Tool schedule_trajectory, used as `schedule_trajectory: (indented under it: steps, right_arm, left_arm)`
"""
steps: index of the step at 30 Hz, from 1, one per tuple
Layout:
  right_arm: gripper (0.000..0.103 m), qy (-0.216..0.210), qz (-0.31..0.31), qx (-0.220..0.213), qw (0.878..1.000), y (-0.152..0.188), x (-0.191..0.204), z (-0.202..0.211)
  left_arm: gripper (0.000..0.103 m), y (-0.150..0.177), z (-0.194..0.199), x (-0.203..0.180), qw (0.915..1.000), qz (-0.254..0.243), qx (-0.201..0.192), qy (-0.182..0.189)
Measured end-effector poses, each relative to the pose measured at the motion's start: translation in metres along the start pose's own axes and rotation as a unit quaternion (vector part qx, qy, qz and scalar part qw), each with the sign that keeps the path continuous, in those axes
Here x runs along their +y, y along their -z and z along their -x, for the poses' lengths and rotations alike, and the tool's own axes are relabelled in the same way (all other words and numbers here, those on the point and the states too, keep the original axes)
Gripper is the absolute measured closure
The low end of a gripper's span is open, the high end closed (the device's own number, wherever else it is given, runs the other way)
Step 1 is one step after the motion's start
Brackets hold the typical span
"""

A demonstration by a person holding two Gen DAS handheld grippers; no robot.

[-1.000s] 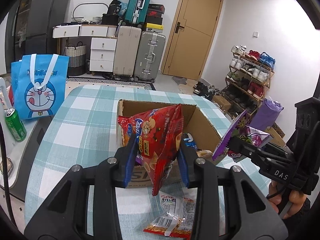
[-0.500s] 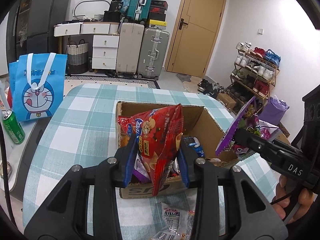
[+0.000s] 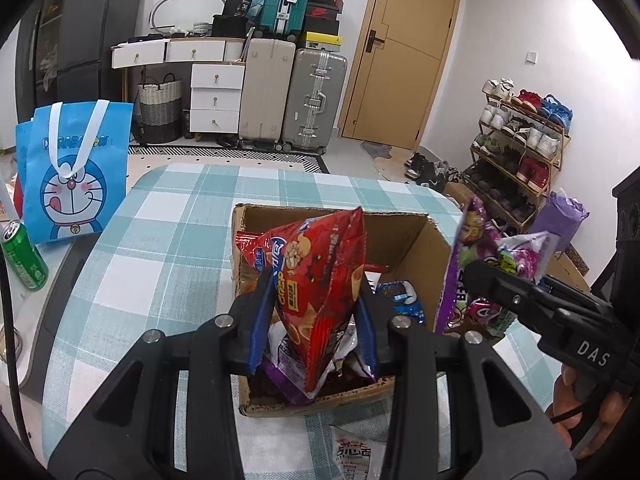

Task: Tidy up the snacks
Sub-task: 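Lower both bags into the box and open both grippers, then move both grippers back toward the white chip bag and red Oreo packet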

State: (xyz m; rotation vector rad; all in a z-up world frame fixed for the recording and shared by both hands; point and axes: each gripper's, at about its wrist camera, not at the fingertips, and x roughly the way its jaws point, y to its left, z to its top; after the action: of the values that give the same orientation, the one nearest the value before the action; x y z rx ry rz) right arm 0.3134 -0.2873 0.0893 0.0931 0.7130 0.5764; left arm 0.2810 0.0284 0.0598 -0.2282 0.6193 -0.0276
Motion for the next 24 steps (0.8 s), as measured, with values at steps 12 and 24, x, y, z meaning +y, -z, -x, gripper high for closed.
schedule_trajectory:
  steps: [12, 24]
  right_arm:
    - [0.05, 0.01, 0.021, 0.026, 0.999, -0.001, 0.0, -0.016]
    - [0.001, 0.026, 0.024, 0.01, 0.999, 0.008, -0.017, 0.011]
  left_arm:
    - [0.052, 0.003, -0.004, -0.007, 0.9991, -0.036, 0.019, -0.012]
    - [0.001, 0.011, 0.028, -0.002, 0.9987, -0.047, 0.01, -0.018]
